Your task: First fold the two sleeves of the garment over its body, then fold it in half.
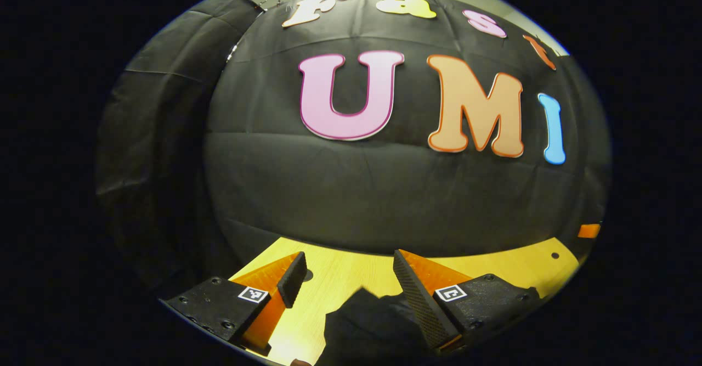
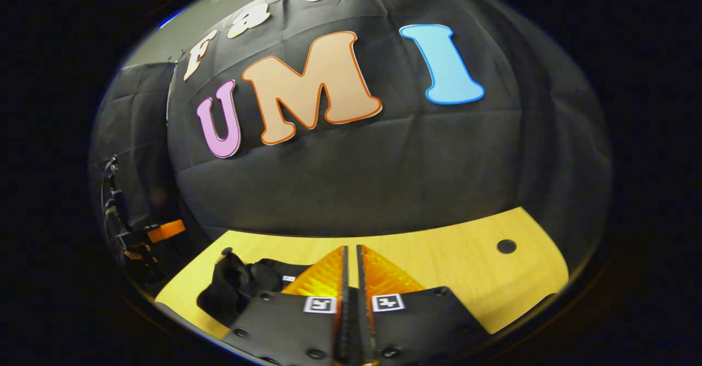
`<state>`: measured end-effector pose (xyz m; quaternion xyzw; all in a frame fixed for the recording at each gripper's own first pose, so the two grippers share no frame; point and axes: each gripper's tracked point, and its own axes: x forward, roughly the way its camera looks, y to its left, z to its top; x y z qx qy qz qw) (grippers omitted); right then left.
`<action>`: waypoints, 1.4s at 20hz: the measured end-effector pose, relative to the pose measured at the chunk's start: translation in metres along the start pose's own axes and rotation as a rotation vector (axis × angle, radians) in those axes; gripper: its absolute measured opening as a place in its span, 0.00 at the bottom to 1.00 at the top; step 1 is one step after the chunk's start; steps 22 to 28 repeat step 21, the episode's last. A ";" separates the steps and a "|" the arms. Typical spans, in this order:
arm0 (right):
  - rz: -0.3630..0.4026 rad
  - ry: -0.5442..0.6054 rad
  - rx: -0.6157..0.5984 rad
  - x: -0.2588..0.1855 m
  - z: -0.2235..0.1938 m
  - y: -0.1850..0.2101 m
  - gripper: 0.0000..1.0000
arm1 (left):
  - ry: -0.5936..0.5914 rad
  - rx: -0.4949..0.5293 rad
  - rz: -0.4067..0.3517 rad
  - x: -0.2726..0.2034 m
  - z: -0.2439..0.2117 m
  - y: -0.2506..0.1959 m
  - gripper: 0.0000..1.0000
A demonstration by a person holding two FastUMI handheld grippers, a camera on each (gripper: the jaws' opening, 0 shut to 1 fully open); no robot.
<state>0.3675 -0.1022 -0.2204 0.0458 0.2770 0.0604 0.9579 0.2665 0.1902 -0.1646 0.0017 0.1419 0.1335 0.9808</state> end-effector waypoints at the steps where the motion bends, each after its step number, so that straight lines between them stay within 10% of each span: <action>1: -0.005 -0.006 -0.022 -0.003 -0.002 0.001 0.35 | 0.010 0.017 -0.003 -0.005 -0.001 0.001 0.94; 4: 0.004 -0.007 -0.050 -0.015 -0.005 0.009 1.00 | 0.028 0.042 0.006 -0.023 0.002 0.004 0.95; 21: -0.038 -0.365 -0.098 -0.294 0.005 0.120 0.94 | -0.279 0.091 -0.057 -0.299 0.103 0.027 0.95; 28: -0.038 -0.365 -0.098 -0.294 0.005 0.120 0.94 | -0.279 0.091 -0.057 -0.299 0.103 0.027 0.95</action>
